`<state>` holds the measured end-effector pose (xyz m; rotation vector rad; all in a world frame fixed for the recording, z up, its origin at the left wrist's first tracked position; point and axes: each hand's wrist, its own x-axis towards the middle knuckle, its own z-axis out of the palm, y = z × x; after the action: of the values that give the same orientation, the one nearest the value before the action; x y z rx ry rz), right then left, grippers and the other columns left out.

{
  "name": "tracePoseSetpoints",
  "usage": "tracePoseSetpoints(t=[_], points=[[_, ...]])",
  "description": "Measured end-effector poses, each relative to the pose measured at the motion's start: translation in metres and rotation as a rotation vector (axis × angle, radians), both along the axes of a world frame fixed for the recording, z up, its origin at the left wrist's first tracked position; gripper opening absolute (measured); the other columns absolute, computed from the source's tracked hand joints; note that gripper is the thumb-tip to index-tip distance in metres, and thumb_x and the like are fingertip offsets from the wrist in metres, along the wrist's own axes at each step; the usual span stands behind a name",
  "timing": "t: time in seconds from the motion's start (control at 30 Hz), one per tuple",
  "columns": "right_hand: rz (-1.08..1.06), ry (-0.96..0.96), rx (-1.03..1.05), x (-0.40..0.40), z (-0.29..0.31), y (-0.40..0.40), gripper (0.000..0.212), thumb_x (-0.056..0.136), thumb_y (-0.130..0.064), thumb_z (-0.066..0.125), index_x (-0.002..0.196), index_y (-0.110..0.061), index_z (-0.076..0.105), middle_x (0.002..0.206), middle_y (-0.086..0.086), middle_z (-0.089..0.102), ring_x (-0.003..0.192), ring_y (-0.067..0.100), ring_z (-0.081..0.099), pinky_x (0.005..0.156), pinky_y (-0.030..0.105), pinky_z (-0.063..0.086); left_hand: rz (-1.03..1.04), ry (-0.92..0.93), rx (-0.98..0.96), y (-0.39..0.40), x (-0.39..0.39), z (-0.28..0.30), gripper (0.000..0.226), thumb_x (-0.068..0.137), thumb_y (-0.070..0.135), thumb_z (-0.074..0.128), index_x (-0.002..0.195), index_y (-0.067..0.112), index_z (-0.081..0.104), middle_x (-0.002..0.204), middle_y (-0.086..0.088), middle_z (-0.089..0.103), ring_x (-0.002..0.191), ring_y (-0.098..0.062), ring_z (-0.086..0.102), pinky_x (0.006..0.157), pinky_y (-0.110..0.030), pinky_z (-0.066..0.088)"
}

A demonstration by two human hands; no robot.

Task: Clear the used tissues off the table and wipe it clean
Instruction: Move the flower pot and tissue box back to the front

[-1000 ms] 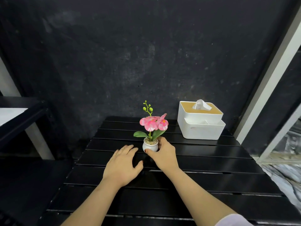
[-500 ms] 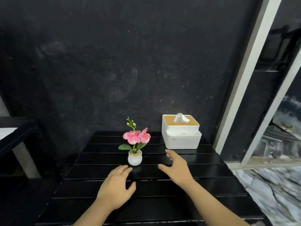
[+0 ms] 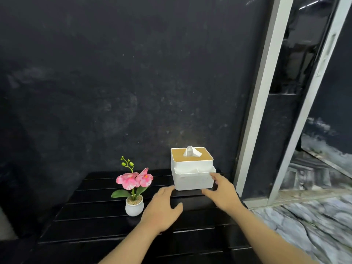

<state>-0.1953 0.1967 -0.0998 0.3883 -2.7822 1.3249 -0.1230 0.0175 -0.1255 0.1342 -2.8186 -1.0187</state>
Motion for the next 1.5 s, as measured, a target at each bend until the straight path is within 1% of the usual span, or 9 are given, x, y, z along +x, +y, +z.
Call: tracePoseSetpoints(t=[0.1, 0.23, 0.4, 0.5, 0.57, 0.9, 1.0, 1.17, 1.5], points=[[-0.001, 0.044, 0.007, -0.028, 0.009, 0.003, 0.053, 0.075, -0.015, 0.071, 0.123, -0.013, 0.048, 0.125, 0.009, 0.056, 0.105, 0.019, 0.051, 0.094, 0.035, 0.042, 0.007, 0.031, 0.033, 0.000, -0.032, 0.009, 0.062, 0.082, 0.036, 0.056, 0.138, 0.027, 0.030, 0.147, 0.002, 0.033, 0.134, -0.015, 0.033, 0.106, -0.030, 0.032], [-0.050, 0.002, 0.073, -0.071, 0.002, 0.006, 0.082, 0.071, -0.027, 0.076, 0.137, -0.016, 0.029, 0.143, 0.010, 0.039, 0.127, 0.029, 0.041, 0.104, 0.044, 0.038, 0.036, 0.043, 0.082, -0.008, -0.074, 0.014, 0.068, 0.076, 0.035, 0.064, 0.136, 0.026, 0.032, 0.141, -0.003, 0.040, 0.129, -0.020, 0.040, 0.101, -0.031, 0.034], [-0.018, -0.048, 0.088, -0.099, -0.010, 0.003, 0.098, 0.066, -0.031, 0.079, 0.142, -0.020, 0.017, 0.150, 0.011, 0.029, 0.134, 0.032, 0.033, 0.107, 0.050, 0.033, 0.015, 0.070, 0.115, -0.015, -0.109, 0.007, 0.079, 0.068, 0.037, 0.072, 0.135, 0.029, 0.032, 0.129, -0.001, 0.048, 0.119, -0.020, 0.046, 0.092, -0.032, 0.041], [0.034, -0.051, 0.068, -0.103, -0.013, -0.001, 0.091, 0.069, -0.026, 0.078, 0.139, -0.015, 0.021, 0.145, 0.009, 0.036, 0.130, 0.029, 0.037, 0.106, 0.046, 0.035, -0.016, 0.100, 0.127, -0.014, -0.118, 0.005, 0.074, 0.066, 0.032, 0.076, 0.129, 0.027, 0.038, 0.110, 0.007, 0.046, 0.099, -0.012, 0.048, 0.071, -0.020, 0.038], [0.061, -0.034, 0.058, -0.102, -0.013, -0.003, 0.083, 0.071, -0.022, 0.077, 0.136, -0.013, 0.026, 0.140, 0.010, 0.041, 0.125, 0.028, 0.042, 0.102, 0.042, 0.039, -0.023, 0.114, 0.118, -0.014, -0.123, 0.002, 0.073, 0.065, 0.031, 0.078, 0.127, 0.026, 0.040, 0.109, 0.006, 0.046, 0.094, -0.009, 0.045, 0.065, -0.018, 0.036], [0.043, 0.001, -0.009, -0.101, -0.022, -0.006, 0.082, 0.071, -0.022, 0.076, 0.135, -0.017, 0.026, 0.137, 0.007, 0.045, 0.122, 0.026, 0.046, 0.100, 0.044, 0.043, 0.040, 0.192, 0.222, -0.015, -0.128, -0.012, 0.071, 0.068, 0.022, 0.077, 0.129, 0.026, 0.040, 0.128, 0.001, 0.054, 0.113, -0.018, 0.052, 0.093, -0.036, 0.046], [0.006, 0.018, -0.041, -0.093, -0.025, -0.005, 0.083, 0.068, -0.024, 0.078, 0.134, -0.018, 0.029, 0.135, 0.006, 0.048, 0.120, 0.025, 0.047, 0.099, 0.044, 0.044, 0.015, 0.190, 0.266, -0.014, -0.122, -0.010, 0.071, 0.070, 0.016, 0.076, 0.131, 0.024, 0.039, 0.129, 0.003, 0.053, 0.111, -0.013, 0.050, 0.091, -0.031, 0.043], [-0.042, 0.032, -0.035, -0.069, -0.024, 0.001, 0.085, 0.063, -0.026, 0.082, 0.131, -0.018, 0.030, 0.129, 0.006, 0.051, 0.115, 0.024, 0.050, 0.094, 0.042, 0.046, -0.036, 0.142, 0.317, -0.013, -0.105, -0.005, 0.074, 0.071, 0.011, 0.075, 0.133, 0.026, 0.038, 0.113, 0.013, 0.048, 0.103, -0.009, 0.048, 0.083, -0.027, 0.042], [-0.196, 0.044, 0.011, 0.004, -0.020, 0.003, 0.083, 0.052, -0.031, 0.085, 0.118, -0.019, 0.036, 0.115, 0.005, 0.056, 0.102, 0.024, 0.057, 0.085, 0.045, 0.053, -0.132, 0.027, 0.368, -0.014, -0.054, 0.001, 0.082, 0.072, 0.008, 0.075, 0.136, 0.033, 0.031, 0.118, 0.016, 0.044, 0.110, -0.009, 0.050, 0.097, -0.032, 0.045]])
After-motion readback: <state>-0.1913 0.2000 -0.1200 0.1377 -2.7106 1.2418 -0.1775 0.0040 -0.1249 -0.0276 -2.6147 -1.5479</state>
